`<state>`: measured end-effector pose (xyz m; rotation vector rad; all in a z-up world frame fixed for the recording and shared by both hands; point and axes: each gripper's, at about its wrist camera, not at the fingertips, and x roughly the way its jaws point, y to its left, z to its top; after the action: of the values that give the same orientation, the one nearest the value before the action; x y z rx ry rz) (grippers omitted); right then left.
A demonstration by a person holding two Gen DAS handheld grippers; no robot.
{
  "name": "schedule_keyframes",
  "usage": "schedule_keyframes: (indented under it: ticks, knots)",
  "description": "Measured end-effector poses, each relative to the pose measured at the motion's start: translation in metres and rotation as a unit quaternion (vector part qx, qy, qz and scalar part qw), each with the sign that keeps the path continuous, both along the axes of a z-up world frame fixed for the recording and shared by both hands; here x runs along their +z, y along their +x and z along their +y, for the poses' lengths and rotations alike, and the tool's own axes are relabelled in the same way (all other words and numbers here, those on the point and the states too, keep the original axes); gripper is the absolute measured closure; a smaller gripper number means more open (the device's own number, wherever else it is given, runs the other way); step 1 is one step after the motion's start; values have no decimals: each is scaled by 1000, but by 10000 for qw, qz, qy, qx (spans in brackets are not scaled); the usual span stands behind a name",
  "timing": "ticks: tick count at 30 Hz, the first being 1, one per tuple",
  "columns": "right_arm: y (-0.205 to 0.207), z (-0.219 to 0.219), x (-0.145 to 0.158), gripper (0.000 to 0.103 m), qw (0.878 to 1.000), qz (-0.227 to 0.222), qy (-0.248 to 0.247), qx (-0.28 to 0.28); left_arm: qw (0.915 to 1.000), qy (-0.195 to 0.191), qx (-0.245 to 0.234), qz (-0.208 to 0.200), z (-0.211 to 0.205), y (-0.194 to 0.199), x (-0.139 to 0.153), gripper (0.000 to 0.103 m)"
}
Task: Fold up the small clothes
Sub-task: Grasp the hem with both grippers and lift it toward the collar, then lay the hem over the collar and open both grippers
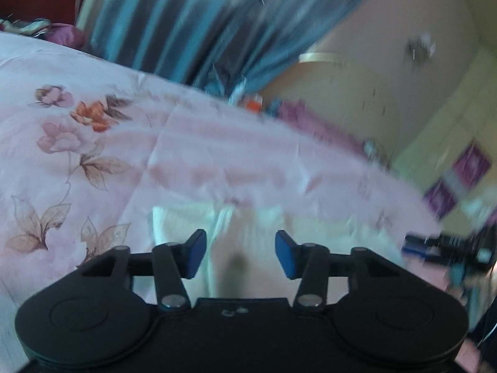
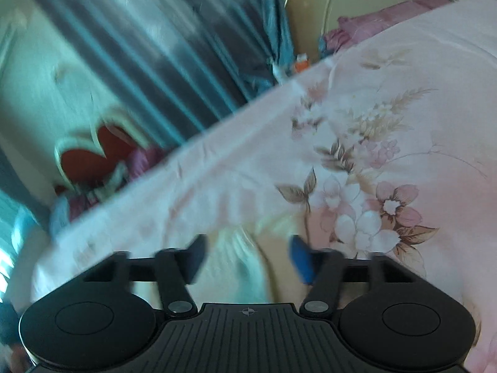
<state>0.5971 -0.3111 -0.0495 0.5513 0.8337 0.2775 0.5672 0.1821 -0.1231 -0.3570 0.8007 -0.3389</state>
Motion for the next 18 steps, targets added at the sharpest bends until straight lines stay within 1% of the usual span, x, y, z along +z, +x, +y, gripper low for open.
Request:
schedule_keyframes:
  ticks: [1, 2, 3, 4, 5, 6, 7, 8, 9, 12, 14, 16, 18]
  knots:
    - [3, 9, -3, 51, 9995, 21, -283, 119, 9998, 171, -94, 107, -5, 4, -3, 61]
    - [5, 16, -6, 51, 9985, 43, -489, 236, 9992, 328, -145, 202, -10, 7, -6, 65]
    - [7, 22, -11, 51, 9973, 88, -650, 343, 9983, 465, -182, 284, -13, 10, -11, 70]
    - [9, 30, -15, 51, 9950, 121, -876, 456, 9976, 570, -212, 317, -16, 12, -14, 73]
    - [10, 36, -16, 53, 9925, 84, -1099, 537, 9972, 631, -242, 309, -18, 13, -16, 80]
    - [9, 41, -16, 68, 9896, 22, -1295, 623, 9970, 647, -301, 307, -20, 14, -17, 96]
    - [8, 44, -16, 89, 9876, -27, -1402, 710, 9969, 643, -359, 276, -21, 13, -17, 100]
    - [7, 46, -15, 99, 9865, -77, -1462, 728, 9967, 711, -352, 178, -23, 11, -15, 100]
    - [6, 47, -14, 102, 9852, -164, -1542, 726, 9964, 793, -304, 39, -24, 7, -12, 100]
    - [-4, 48, -3, 101, 9816, -523, -1711, 668, 9963, 729, -119, -436, -21, -6, -1, 100]
    - [-10, 48, 2, 102, 9793, -736, -1779, 632, 9951, 767, -52, -618, -21, -9, 3, 100]
    - [-6, 47, 2, 102, 9795, -780, -1767, 577, 9948, 767, -26, -666, -23, -5, 5, 100]
    - [1, 46, 0, 102, 9805, -727, -1756, 507, 9951, 816, 8, -564, -27, 4, 2, 100]
